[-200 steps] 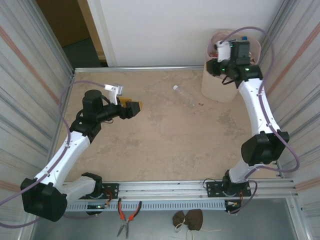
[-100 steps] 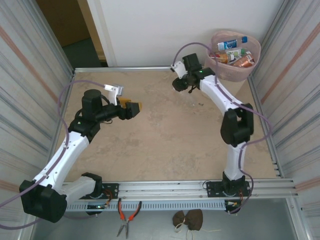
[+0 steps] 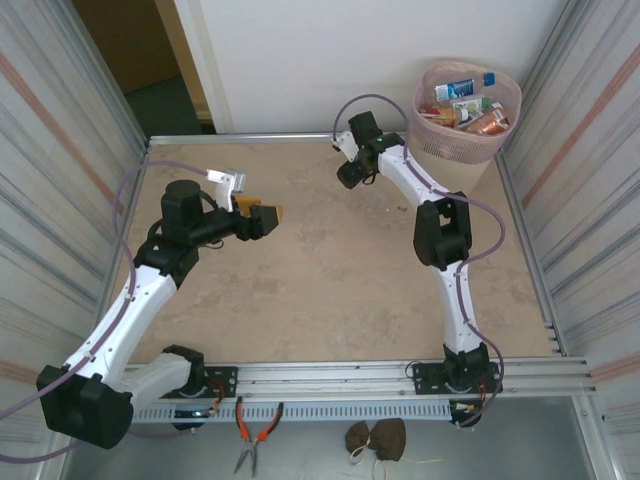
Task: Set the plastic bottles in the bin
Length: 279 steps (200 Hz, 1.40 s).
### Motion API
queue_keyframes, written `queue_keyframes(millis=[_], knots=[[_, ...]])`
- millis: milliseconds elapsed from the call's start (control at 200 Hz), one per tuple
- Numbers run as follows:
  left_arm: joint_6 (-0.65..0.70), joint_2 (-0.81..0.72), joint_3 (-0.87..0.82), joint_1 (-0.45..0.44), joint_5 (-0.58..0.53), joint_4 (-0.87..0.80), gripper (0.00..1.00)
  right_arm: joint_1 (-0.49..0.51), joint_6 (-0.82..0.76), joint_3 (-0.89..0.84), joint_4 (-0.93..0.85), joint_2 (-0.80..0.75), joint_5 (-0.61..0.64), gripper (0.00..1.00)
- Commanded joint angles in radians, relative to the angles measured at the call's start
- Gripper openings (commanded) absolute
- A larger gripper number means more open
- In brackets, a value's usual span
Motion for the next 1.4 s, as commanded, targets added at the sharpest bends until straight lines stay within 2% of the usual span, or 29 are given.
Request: queue_keyframes(millis=[0, 311, 636, 957, 1393], knots=[[-0.003, -0.011, 0.001, 0.006, -0.005, 0.005, 0.84, -0.011, -0.008, 0.045, -0.066, 0.051, -0.005, 0.75], [-0.004, -0.014, -0.003, 0.007, -0.009, 0.004, 0.84, -0.024, 0.014, 0.070, -0.117, 0.127, -0.036, 0.73], [-0.004, -0.018, -0.003, 0.008, -0.009, 0.001, 0.84, -0.022, 0.051, 0.069, -0.143, 0.100, -0.051, 0.56], [-0.009, -0.030, -0.006, 0.007, -0.011, 0.004, 0.84, -0.003, 0.115, 0.058, -0.160, -0.032, -0.142, 0.52], [-0.016, -0.046, -0.021, 0.006, -0.002, 0.021, 0.84, -0.008, 0.254, 0.062, -0.096, -0.309, -0.372, 0.50]])
